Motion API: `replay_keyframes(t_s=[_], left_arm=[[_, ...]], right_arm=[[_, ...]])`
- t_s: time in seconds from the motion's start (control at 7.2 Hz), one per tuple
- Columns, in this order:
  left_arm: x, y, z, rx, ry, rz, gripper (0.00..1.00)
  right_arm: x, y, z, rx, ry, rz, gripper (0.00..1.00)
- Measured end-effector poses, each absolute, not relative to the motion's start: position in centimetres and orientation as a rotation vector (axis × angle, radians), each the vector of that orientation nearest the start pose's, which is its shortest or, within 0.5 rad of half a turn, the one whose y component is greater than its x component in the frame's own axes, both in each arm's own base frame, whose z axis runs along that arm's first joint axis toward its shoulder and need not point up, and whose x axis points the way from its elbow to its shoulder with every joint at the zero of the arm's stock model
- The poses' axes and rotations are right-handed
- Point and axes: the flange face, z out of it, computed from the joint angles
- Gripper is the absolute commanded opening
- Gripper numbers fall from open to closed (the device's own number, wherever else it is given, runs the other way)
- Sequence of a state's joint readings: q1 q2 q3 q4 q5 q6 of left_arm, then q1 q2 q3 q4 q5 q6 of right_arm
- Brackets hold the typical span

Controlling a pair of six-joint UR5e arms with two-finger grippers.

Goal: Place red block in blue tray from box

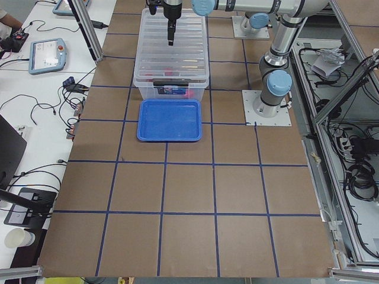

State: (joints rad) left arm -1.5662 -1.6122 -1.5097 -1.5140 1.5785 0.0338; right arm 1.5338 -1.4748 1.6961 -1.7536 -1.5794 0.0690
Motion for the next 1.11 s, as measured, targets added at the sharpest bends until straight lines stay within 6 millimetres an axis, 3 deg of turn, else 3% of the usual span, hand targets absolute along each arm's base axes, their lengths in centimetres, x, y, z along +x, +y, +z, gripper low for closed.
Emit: replay_keyframes(t_s=[1.11], left_arm=[[-13.0,-51.9,50.0,0.041,3.13,-0.111,1.0]], right_arm=[[11.1,-54.9,34.9,0.172,3.15,0.138,1.0]])
